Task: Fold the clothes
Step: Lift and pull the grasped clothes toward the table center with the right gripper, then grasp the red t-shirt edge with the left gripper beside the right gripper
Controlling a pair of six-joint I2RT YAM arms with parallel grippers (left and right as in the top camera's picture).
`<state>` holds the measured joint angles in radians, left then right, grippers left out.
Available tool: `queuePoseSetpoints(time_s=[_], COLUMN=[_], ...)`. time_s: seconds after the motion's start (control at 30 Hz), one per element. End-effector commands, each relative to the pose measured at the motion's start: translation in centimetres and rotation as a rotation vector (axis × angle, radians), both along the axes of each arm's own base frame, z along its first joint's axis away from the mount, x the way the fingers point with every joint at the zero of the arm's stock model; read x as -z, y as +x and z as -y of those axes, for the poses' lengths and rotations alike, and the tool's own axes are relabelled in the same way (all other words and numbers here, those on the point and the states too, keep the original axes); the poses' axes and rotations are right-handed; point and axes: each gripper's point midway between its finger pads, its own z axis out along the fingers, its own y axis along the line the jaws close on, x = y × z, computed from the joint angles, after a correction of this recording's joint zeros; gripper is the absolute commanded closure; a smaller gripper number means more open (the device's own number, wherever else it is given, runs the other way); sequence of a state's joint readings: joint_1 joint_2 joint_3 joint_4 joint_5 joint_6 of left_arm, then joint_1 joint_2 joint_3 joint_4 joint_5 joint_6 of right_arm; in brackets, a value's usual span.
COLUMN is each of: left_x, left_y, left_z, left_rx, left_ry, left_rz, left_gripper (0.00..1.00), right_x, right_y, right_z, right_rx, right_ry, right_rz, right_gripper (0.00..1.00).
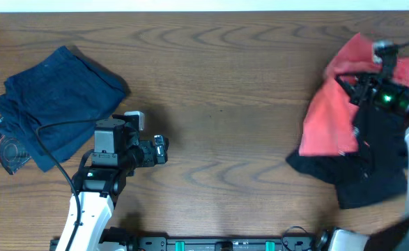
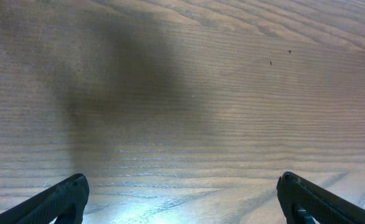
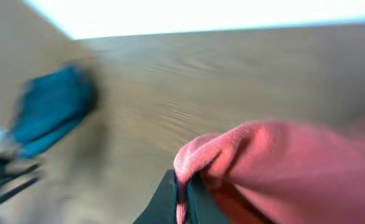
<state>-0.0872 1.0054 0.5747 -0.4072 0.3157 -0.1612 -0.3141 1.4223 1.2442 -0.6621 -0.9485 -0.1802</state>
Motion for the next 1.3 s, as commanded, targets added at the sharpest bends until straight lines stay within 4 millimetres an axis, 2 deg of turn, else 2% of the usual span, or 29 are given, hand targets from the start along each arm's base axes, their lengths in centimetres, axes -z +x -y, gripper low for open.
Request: queuePoseSetpoints(time_s=[0.0, 0.1, 0.27, 0.33, 0.4, 0.43, 0.47, 0.5, 0.6, 0.67, 0.7, 0.8, 0.9, 1.03, 1.1, 1.27], left_x=[-0.8, -0.8, -0.9, -0.9, -0.9, -0.9, -0.9, -1.0, -1.4, -2.1, -2.6, -3.8, -4.2, -2.5, -1.1, 2.3], left_y=[0.4, 0.4, 0.5, 0.5, 0.5, 0.5, 0.6, 0.7, 1.1, 1.8, 2.3, 3.4, 4.4, 5.3, 5.4, 4.9], left_z=[0.3, 0.3, 0.3, 0.3, 0.3, 0.3, 0.3, 0.4, 0.5, 0.5, 0.6, 1.6, 3.0, 6.2, 8.5, 14.9], left_rx=[0.001, 0.001, 0.002, 0.002, 0.002, 0.002, 0.002, 0.005, -0.002, -0.004, -0.031, -0.062, -0.058, -0.017, 0.019, 0.120], left_ry=[-0.014, -0.014, -0.015, -0.015, -0.015, -0.015, -0.016, -0.021, -0.030, -0.036, -0.063, -0.171, -0.260, -0.305, -0.329, -0.387], left_rz=[0.016, 0.016, 0.022, 0.022, 0.023, 0.023, 0.025, 0.031, 0.051, 0.091, 0.108, 0.135, 0.138, 0.093, 0.055, -0.018], left_gripper=[0.02, 0.02, 0.02, 0.02, 0.02, 0.02, 0.02, 0.02, 0.02, 0.02, 0.02, 0.02, 0.02, 0.02, 0.02, 0.02], right_x=[-2.5, -0.8, -1.3, -1.2, -0.2, 0.8, 2.2, 3.4, 6.4, 8.0, 9.1, 11.2, 13.3, 16.3, 17.7, 20.7], right_y=[-2.0, -1.4, -1.2, -1.5, -1.4, -0.7, 0.3, 1.3, 2.5, 1.6, 0.5, -1.8, -3.9, -6.1, -7.0, -8.5], right_z=[-6.4, -9.8, -18.2, -20.8, -22.3, -22.0, -20.7, -19.1, -12.2, -7.4, -4.5, -0.5, 1.4, 1.6, 2.2, 3.2], right_rx=[-0.235, -0.274, -0.445, -0.498, -0.501, -0.441, -0.339, -0.234, 0.092, 0.266, 0.363, 0.441, 0.427, 0.351, 0.359, 0.384], right_ry=[0.008, -0.104, -0.064, -0.046, -0.079, -0.131, -0.207, -0.278, -0.483, -0.584, -0.631, -0.679, -0.658, -0.595, -0.608, -0.611], right_rz=[0.113, 0.104, 0.201, 0.221, 0.221, 0.190, 0.140, 0.089, -0.078, -0.203, -0.296, -0.460, -0.599, -0.729, -0.777, -0.855], right_gripper=[0.92, 0.90, 0.85, 0.85, 0.84, 0.75, 0.66, 0.61, 0.54, 0.52, 0.49, 0.41, 0.42, 0.42, 0.35, 0.29])
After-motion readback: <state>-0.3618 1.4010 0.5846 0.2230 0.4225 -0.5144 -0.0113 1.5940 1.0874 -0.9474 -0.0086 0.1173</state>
